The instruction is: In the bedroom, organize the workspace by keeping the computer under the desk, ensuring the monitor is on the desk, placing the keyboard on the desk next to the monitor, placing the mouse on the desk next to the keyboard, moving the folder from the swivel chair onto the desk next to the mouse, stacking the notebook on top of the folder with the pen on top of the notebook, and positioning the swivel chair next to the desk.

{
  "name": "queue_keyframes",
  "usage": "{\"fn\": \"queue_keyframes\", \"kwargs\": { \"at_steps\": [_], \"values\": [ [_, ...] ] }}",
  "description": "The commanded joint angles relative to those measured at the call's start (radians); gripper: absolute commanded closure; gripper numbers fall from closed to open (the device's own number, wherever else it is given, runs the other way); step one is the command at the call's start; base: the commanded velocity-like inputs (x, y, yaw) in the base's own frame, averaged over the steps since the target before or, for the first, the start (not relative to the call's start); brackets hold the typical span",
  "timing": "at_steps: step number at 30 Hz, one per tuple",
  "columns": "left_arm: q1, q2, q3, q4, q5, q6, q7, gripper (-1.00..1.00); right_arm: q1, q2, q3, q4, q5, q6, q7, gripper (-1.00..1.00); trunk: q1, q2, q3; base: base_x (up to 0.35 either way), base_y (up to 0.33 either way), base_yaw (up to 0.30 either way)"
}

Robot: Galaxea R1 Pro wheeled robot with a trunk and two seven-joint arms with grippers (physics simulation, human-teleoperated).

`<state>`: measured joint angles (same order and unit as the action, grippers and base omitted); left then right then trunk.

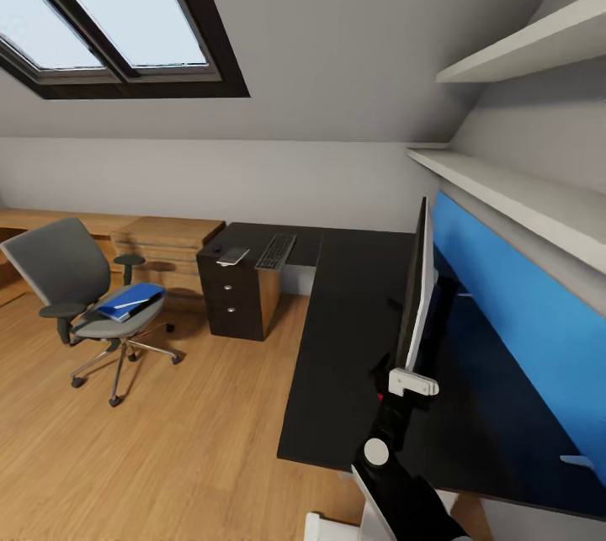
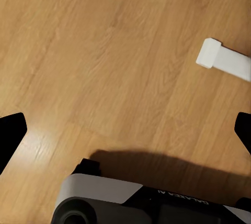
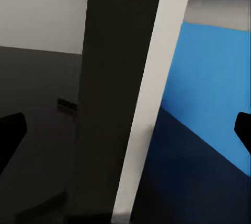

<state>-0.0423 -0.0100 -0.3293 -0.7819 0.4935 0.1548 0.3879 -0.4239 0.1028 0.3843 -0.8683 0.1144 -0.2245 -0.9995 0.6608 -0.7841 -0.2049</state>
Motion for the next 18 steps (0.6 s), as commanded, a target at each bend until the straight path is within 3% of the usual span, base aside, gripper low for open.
{"fn": "queue_keyframes", "kwargs": {
  "at_steps": [1, 7, 18],
  "values": [
    [-0.001, 0.001, -0.004, -0.002, 0.007, 0.003, 0.008, -1.0, -0.001, -0.001, 0.002, 0.002, 0.001, -0.006, -0.004, -1.0, 0.0, -0.001, -0.001, -0.022, -0.061, 0.0],
    [-0.001, 0.001, -0.004, -0.002, 0.006, 0.003, 0.008, -1.0, -0.001, -0.002, 0.002, 0.014, 0.002, -0.006, -0.004, -1.0, 0.0, -0.001, -0.001, -0.029, -0.038, 0.0],
    [-0.001, 0.0, -0.005, -0.002, 0.005, 0.003, 0.009, -1.0, -0.001, -0.002, 0.003, 0.019, 0.003, -0.006, -0.004, -1.0, 0.0, -0.001, -0.001, -0.113, -0.147, 0.0]
  ]
}}
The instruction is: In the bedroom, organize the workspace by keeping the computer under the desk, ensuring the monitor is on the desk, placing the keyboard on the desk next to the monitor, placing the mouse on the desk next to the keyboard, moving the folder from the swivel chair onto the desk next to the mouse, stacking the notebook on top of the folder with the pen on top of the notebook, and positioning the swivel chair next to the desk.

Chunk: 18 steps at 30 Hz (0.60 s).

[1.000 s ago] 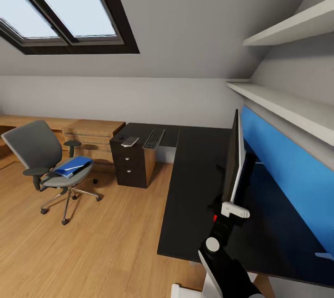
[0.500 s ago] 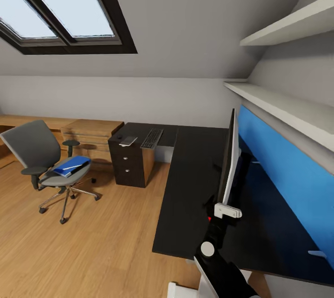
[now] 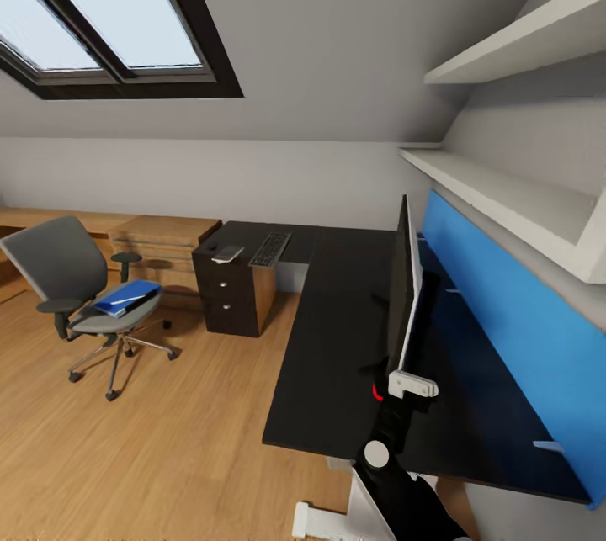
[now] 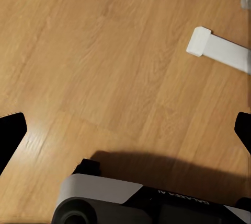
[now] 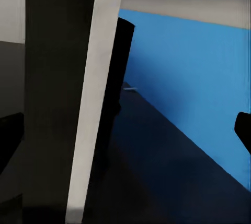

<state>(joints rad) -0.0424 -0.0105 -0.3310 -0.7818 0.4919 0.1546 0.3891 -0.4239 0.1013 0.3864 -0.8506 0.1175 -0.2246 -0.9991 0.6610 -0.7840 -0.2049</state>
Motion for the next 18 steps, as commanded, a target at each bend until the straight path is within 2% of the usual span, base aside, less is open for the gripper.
{"fn": "queue_keyframes", "kwargs": {
  "at_steps": [1, 13, 18],
  "values": [
    [-0.001, 0.001, -0.003, -0.002, 0.007, 0.003, 0.008, -1.0, -0.001, 0.0, 0.001, 0.001, 0.0, -0.006, -0.004, -1.0, 0.0, -0.001, -0.001, -0.1, -0.136, 0.0],
    [-0.001, 0.001, -0.002, -0.002, 0.006, 0.003, 0.008, -1.0, -0.001, 0.0, 0.001, 0.002, 0.001, -0.006, -0.003, -1.0, 0.0, -0.001, -0.001, -0.079, -0.107, 0.0],
    [-0.001, 0.001, -0.002, -0.002, 0.005, 0.003, 0.008, -1.0, -0.001, 0.0, 0.001, 0.002, 0.001, -0.006, -0.003, -1.0, 0.0, -0.001, -0.001, -0.154, -0.112, 0.0]
  ]
}}
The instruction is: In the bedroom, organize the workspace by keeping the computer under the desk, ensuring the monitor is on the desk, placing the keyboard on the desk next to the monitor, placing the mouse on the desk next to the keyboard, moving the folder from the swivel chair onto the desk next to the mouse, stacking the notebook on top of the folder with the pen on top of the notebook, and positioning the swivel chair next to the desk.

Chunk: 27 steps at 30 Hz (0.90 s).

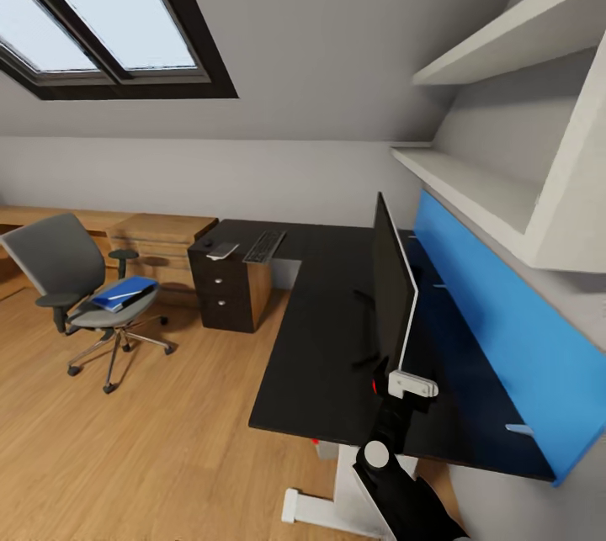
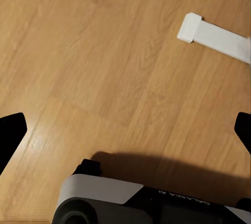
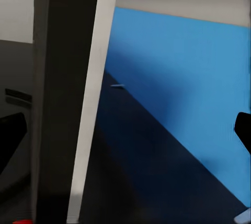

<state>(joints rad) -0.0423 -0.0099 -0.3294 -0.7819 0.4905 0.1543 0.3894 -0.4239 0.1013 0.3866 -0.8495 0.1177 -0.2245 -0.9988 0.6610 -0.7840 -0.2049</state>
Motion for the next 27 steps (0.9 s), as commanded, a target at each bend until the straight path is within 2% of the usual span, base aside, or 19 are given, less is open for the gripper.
{"fn": "queue_keyframes", "kwargs": {
  "at_steps": [1, 27],
  "values": [
    [-0.001, 0.001, -0.004, -0.002, 0.007, 0.003, 0.008, -1.0, -0.001, 0.0, 0.001, 0.001, 0.0, -0.006, -0.004, -1.0, 0.0, -0.001, -0.001, -0.068, -0.054, 0.0],
    [-0.001, 0.0, -0.005, -0.002, 0.007, 0.003, 0.008, -1.0, -0.001, 0.0, 0.001, 0.004, 0.002, -0.006, -0.004, -1.0, 0.0, -0.001, -0.001, -0.039, -0.056, 0.0]
  ]
}}
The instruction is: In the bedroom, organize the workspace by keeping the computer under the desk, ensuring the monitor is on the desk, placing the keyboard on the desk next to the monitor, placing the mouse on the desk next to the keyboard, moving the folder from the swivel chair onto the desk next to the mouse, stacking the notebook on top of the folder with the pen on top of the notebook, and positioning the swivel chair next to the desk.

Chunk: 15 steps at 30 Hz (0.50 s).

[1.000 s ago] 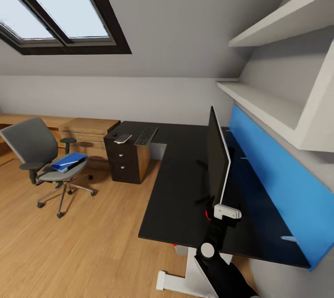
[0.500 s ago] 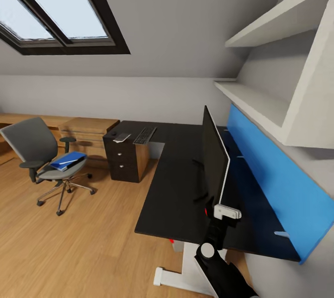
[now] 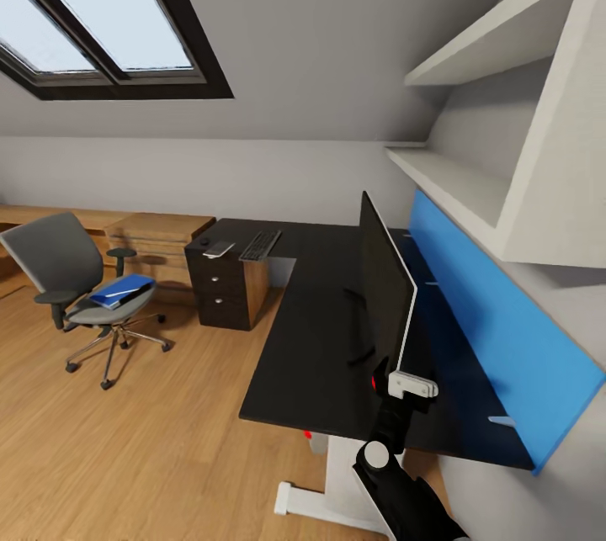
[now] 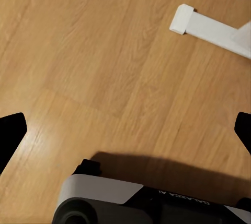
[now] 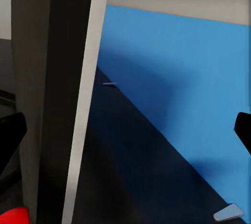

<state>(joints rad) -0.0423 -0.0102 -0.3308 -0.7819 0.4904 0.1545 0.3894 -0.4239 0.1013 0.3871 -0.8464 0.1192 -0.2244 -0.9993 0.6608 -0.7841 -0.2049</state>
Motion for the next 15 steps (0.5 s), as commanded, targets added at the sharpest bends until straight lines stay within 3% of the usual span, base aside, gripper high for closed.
{"fn": "queue_keyframes", "kwargs": {
  "at_steps": [1, 8, 15],
  "values": [
    [-0.001, 0.001, -0.004, -0.002, 0.007, 0.003, 0.008, -1.0, -0.001, 0.0, 0.001, 0.001, 0.0, -0.006, -0.004, -1.0, 0.0, -0.001, -0.001, -0.01, -0.019, 0.0],
    [-0.001, 0.002, -0.003, -0.002, 0.008, 0.003, 0.008, -1.0, -0.001, 0.0, 0.001, 0.002, 0.0, -0.006, -0.004, -1.0, 0.0, -0.001, -0.001, -0.019, -0.004, 0.0],
    [-0.001, 0.001, -0.002, -0.002, 0.01, 0.005, 0.008, -1.0, -0.001, 0.0, 0.002, 0.002, 0.0, -0.006, -0.004, -1.0, 0.0, -0.001, -0.001, -0.285, 0.0, 0.0]
  ]
}}
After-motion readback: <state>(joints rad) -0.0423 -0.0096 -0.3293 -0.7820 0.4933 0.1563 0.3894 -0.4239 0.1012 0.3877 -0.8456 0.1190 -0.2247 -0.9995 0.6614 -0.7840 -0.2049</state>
